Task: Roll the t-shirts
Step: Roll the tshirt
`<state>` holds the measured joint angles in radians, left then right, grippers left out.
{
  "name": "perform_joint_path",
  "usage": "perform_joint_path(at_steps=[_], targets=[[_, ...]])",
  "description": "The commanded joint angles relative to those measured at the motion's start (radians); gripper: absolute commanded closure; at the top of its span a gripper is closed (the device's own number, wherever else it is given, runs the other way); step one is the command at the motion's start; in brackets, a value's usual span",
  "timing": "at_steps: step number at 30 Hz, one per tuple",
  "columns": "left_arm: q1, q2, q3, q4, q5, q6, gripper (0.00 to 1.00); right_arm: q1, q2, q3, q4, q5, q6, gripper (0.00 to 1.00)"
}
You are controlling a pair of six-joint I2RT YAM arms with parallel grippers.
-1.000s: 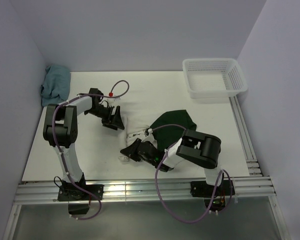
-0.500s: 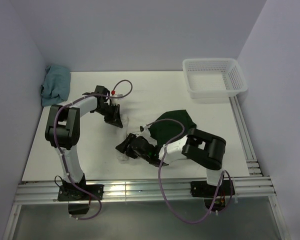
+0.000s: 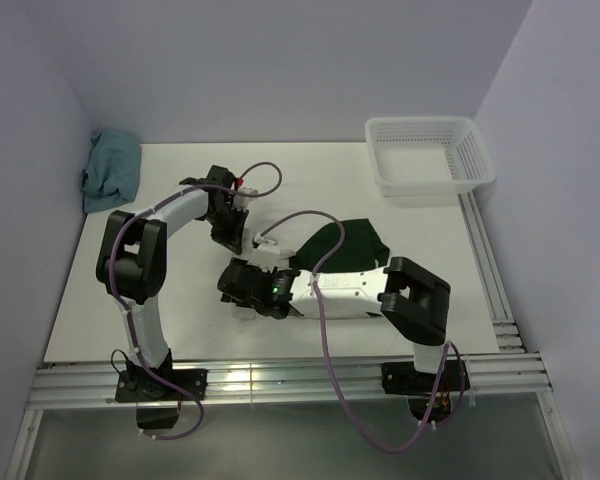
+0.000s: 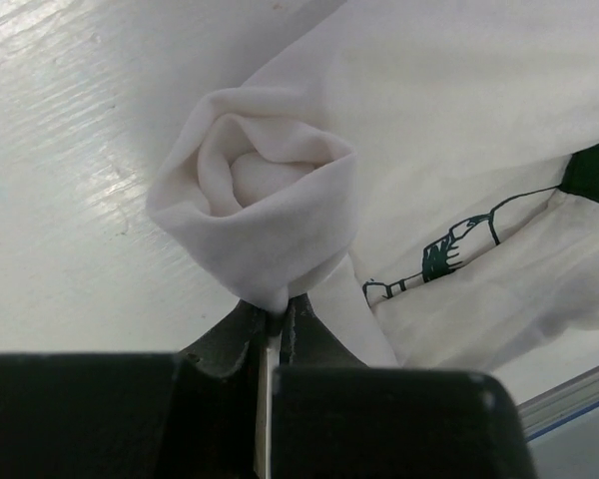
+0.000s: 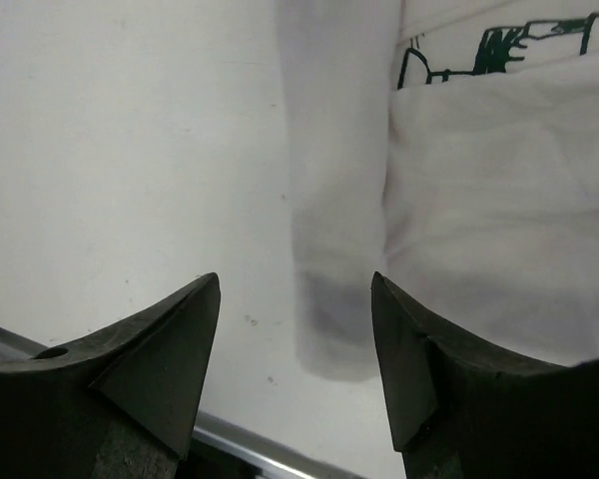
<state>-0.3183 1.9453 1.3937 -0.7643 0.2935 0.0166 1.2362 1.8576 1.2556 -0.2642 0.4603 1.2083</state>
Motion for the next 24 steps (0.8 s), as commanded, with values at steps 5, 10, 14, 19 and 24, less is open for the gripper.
perform_joint_path(at_steps=[5,10,14,19,24], targets=[[-0.024,0.006,0.054,-0.059,-0.083,0.028,1.0,0.037,0.041,0.172,-0.239,0.184,-0.101,0.33],[-0.031,0.017,0.068,-0.069,-0.09,0.019,1.0,0.037,0.121,0.27,-0.233,0.219,-0.173,0.39],[-0.038,0.021,0.077,-0.076,-0.094,0.014,1.0,0.034,0.204,0.344,-0.243,0.227,-0.191,0.39],[-0.045,0.021,0.09,-0.086,-0.099,0.014,1.0,0.039,0.275,0.378,-0.287,0.21,-0.179,0.39],[-0.044,0.026,0.105,-0.092,-0.093,0.013,0.95,0.039,0.298,0.373,-0.362,0.193,-0.122,0.39]])
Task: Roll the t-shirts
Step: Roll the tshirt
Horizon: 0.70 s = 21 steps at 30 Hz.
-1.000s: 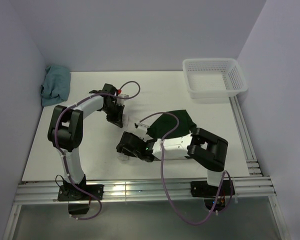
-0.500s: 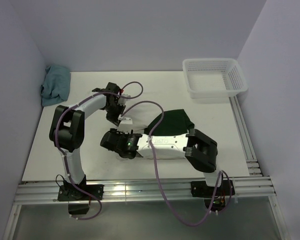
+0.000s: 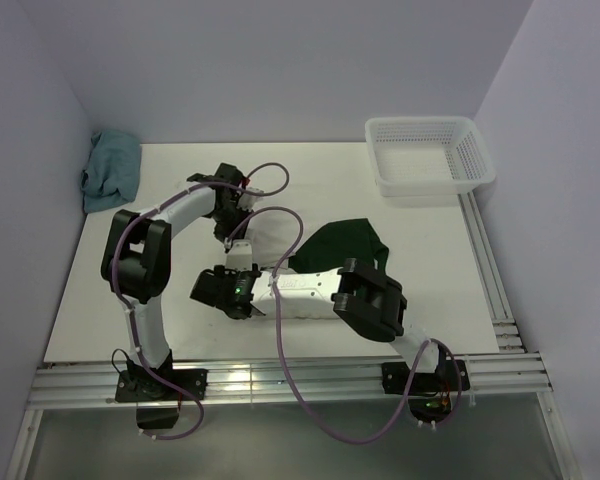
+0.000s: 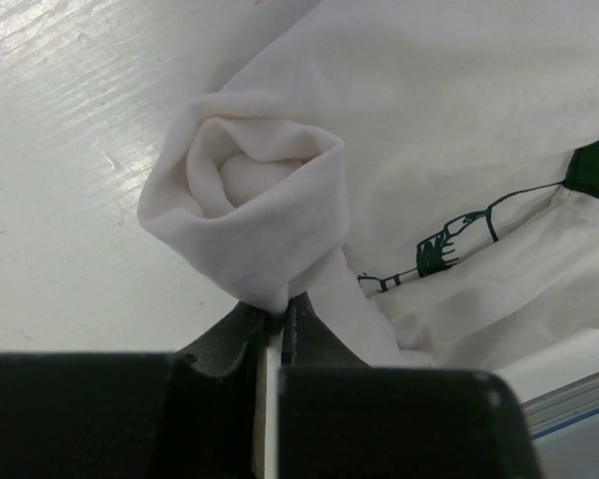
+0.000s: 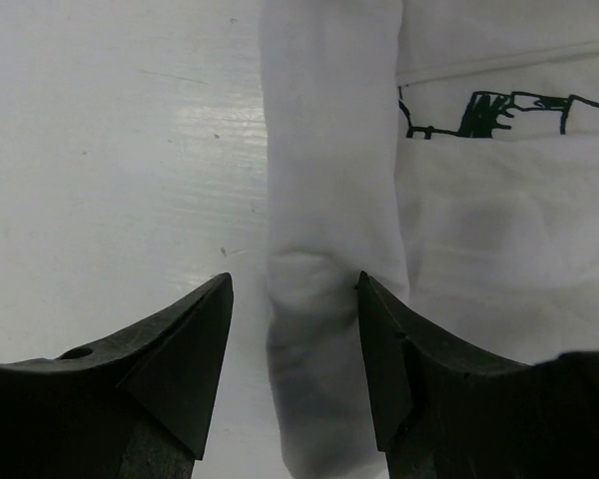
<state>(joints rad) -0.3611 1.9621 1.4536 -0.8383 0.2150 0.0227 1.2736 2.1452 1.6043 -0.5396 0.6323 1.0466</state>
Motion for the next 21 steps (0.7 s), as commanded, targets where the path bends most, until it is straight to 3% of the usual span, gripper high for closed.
perform_joint_path(at_steps=[1,8,10,12,13,16,18,21], targets=[[-0.002,0.009,0.048,-0.019,-0.012,0.006,0.92,0.003,0.013,0.025,-0.103,0.023,0.047,0.39],[-0.002,0.023,0.074,-0.025,0.003,0.008,0.81,0.03,0.022,0.002,-0.146,0.001,0.078,0.39],[-0.002,0.024,0.08,-0.025,0.017,0.01,0.72,0.032,0.027,0.002,-0.145,-0.008,0.079,0.4],[-0.002,0.023,0.083,-0.019,0.029,0.01,0.65,0.03,0.038,0.003,-0.145,-0.019,0.078,0.43],[-0.002,0.018,0.083,-0.016,0.04,0.013,0.56,0.032,0.041,0.006,-0.146,-0.022,0.076,0.47],[0.007,-0.012,0.096,-0.007,0.076,0.017,0.4,0.029,0.051,0.009,-0.152,-0.036,0.078,0.51],[0.016,-0.019,0.131,-0.022,0.124,0.025,0.35,0.026,0.042,-0.006,-0.129,-0.045,0.081,0.55],[0.054,-0.026,0.191,-0.056,0.223,0.046,0.29,0.017,-0.025,-0.108,0.004,-0.077,0.078,0.69]])
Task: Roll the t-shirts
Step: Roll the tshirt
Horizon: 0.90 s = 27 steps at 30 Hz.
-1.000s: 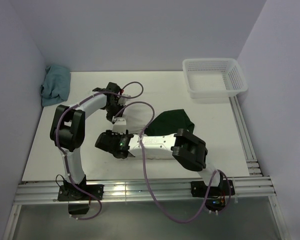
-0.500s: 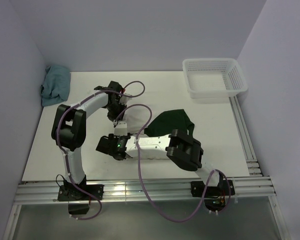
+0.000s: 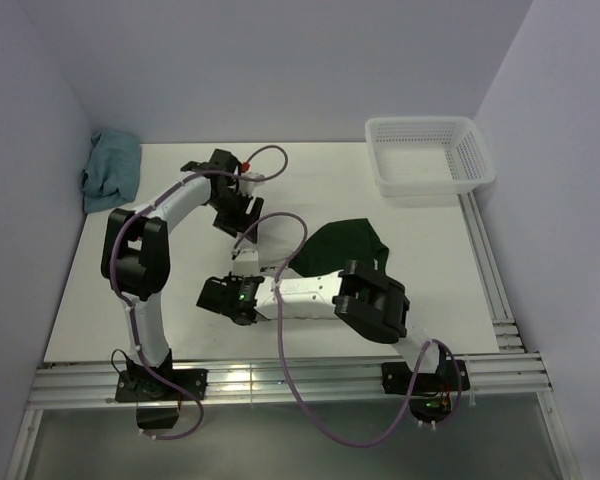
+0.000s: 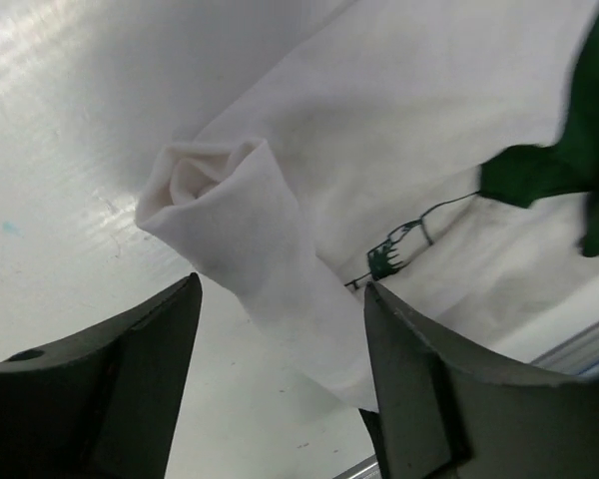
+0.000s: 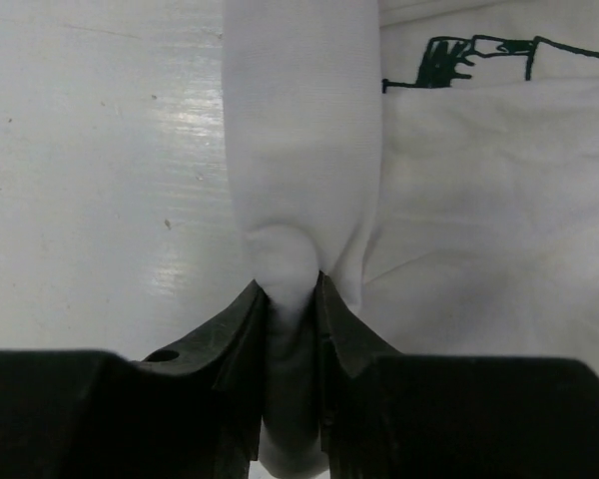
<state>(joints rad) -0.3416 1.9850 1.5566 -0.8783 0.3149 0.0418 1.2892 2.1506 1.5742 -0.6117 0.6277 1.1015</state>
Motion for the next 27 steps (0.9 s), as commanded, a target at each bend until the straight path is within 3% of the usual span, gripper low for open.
perform_joint_path(at_steps=[1,3,4,8,11,22,27], targets=[[0.045,-0.06,0.095,-0.017,0.156,0.032,0.27,-0.01,-0.055,-0.164,0.128,-0.101,0.021,0.77],[0.081,-0.072,0.109,-0.025,0.229,0.05,0.26,-0.024,-0.139,-0.264,0.323,-0.141,0.012,0.81],[0.105,-0.086,0.105,-0.024,0.255,0.061,0.19,-0.039,-0.193,-0.369,0.402,-0.167,0.006,0.83],[0.17,-0.112,0.037,-0.004,0.38,0.111,0.17,-0.092,-0.281,-0.621,0.911,-0.352,0.032,0.84],[0.205,-0.114,-0.027,0.012,0.449,0.148,0.17,-0.134,-0.285,-0.739,1.145,-0.422,0.069,0.84],[0.225,-0.028,-0.247,0.219,0.54,0.15,0.15,-0.186,-0.164,-0.855,1.521,-0.554,0.207,0.85],[0.222,0.014,-0.26,0.295,0.445,0.066,0.19,-0.2,-0.133,-0.907,1.646,-0.56,0.261,0.85]])
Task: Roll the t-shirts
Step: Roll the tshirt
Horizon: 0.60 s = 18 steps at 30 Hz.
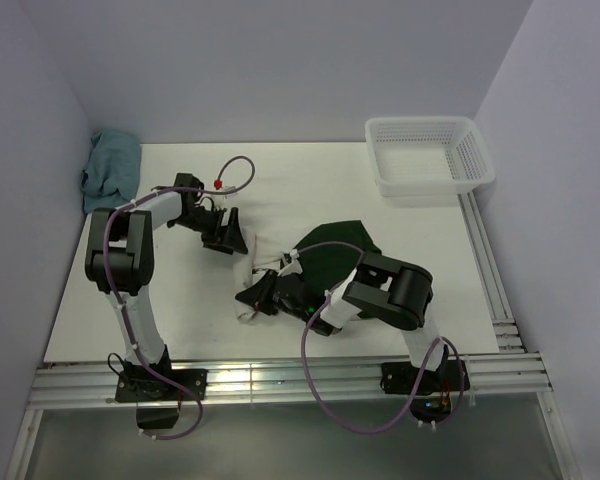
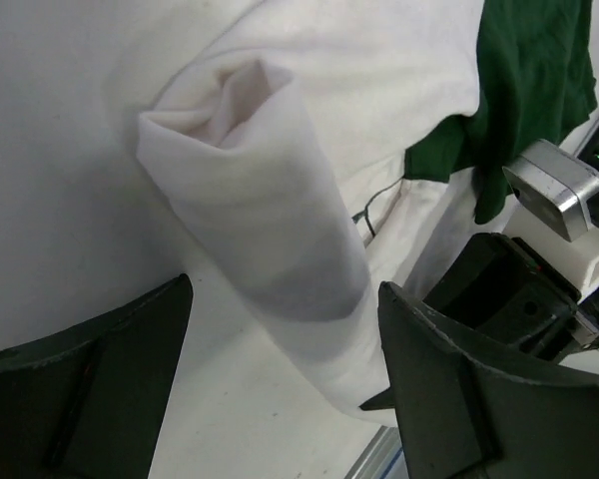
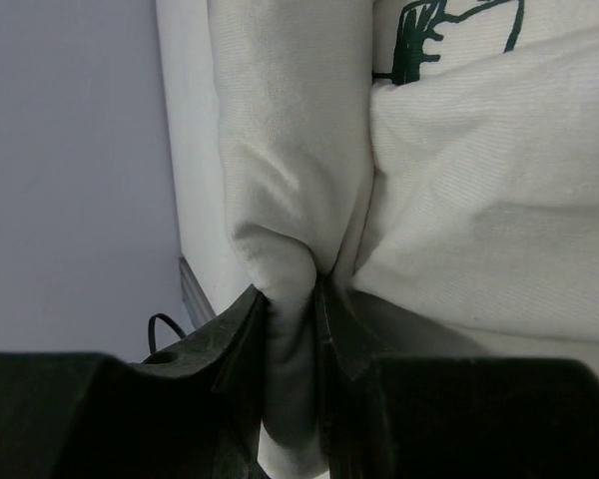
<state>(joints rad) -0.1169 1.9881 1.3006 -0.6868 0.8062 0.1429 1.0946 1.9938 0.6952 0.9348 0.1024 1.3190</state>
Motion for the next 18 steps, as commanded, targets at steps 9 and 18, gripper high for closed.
perform_joint_path(at_steps=[9,18], targets=[[-0.073,-0.063,0.017,0.102,-0.341,-0.117,0.79,0.014,-0.078,0.065,-0.266,0.049,-0.046,0.62],[-0.188,-0.106,0.037,0.023,-0.59,-0.129,1.0,0.053,-0.173,0.194,-0.743,0.197,-0.095,0.4]])
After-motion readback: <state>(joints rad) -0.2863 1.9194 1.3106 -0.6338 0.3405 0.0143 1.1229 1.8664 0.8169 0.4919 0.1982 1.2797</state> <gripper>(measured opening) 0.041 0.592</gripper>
